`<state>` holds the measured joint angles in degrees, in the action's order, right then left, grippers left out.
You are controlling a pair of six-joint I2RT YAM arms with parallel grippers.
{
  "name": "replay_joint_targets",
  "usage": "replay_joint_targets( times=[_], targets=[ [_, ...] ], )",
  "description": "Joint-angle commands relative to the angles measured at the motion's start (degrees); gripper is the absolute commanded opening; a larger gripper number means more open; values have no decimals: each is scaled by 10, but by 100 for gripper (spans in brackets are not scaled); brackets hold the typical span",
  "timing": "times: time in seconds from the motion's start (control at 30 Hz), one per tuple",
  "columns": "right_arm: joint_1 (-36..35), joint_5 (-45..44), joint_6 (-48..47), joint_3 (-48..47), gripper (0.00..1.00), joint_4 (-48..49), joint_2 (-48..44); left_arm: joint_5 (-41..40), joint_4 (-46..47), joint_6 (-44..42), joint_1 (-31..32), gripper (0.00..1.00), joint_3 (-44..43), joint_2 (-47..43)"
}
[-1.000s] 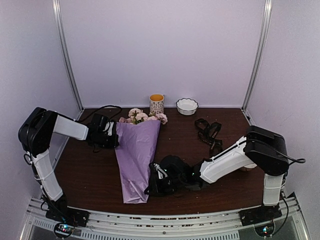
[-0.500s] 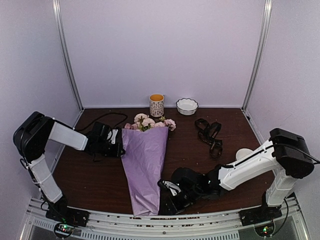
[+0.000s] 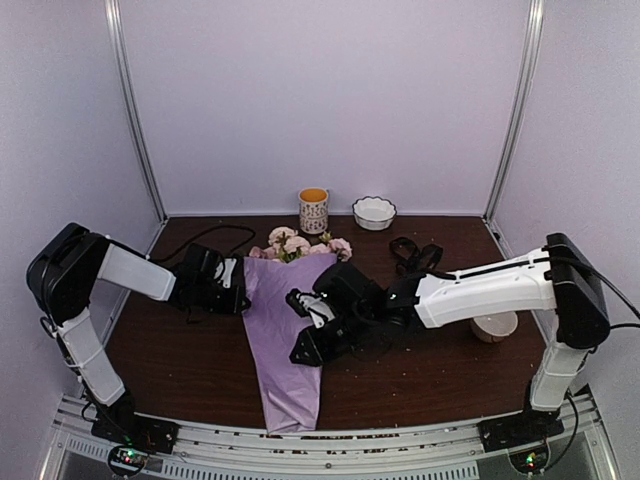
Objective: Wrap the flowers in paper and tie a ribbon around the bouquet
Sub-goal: Press the fold line on the folded bouquet.
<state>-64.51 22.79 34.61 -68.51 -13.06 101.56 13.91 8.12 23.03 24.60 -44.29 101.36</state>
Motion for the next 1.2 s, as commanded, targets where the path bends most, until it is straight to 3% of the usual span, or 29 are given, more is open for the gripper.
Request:
replay_joint_targets(
  times=[0.0, 0.2, 0.43, 0.67, 0.93, 1.17],
  targets=[
    [23, -61, -32, -18, 18, -34, 69, -13, -53, -19, 4, 0, 2, 28],
    [78, -96, -25, 32, 15, -13, 84, -21, -63, -23, 3, 0, -4, 39],
    [124, -143, -30, 105, 15, -21, 5, -20, -61, -28, 3, 0, -5, 41],
    [124, -132, -95, 0, 16, -56, 16, -15, -61, -29, 3, 0, -9, 40],
    [124, -151, -123, -138, 16, -104, 120, -18, -69, -34, 3, 0, -18, 43],
    [50, -88, -134, -132, 13, -91, 140, -18, -69, -34, 3, 0, -23, 50]
  ],
)
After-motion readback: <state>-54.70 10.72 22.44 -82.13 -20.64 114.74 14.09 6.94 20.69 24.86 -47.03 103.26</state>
